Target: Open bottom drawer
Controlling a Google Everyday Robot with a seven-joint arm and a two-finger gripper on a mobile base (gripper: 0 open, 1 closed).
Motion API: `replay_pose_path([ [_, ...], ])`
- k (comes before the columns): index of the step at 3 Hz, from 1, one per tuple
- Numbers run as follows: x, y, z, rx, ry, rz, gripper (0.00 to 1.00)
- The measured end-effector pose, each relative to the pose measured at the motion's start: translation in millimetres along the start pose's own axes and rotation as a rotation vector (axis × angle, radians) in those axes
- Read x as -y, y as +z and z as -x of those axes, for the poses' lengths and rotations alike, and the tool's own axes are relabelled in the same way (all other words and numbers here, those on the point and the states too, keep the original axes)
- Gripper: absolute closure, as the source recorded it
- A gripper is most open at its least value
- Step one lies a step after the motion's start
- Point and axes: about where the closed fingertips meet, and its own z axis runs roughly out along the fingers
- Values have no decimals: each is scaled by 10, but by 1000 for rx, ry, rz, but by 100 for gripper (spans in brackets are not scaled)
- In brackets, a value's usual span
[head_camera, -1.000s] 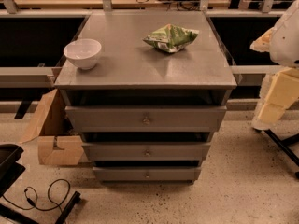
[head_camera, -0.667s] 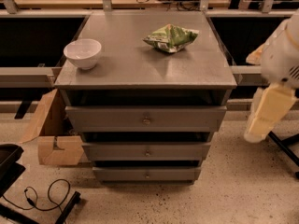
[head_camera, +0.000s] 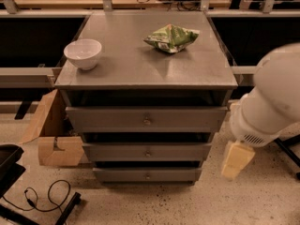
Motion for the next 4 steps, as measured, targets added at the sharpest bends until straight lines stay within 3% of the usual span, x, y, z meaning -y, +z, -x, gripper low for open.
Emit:
replay_pose_path([
  [1,-182,975,-70,-73,-12,0,0],
  [2,-476,1926,-238,-159,-38,54,0],
  [3,-604,2436,-342,-211,-35,74,0],
  [4,-598,2461,-359,-217,-25,70,0],
])
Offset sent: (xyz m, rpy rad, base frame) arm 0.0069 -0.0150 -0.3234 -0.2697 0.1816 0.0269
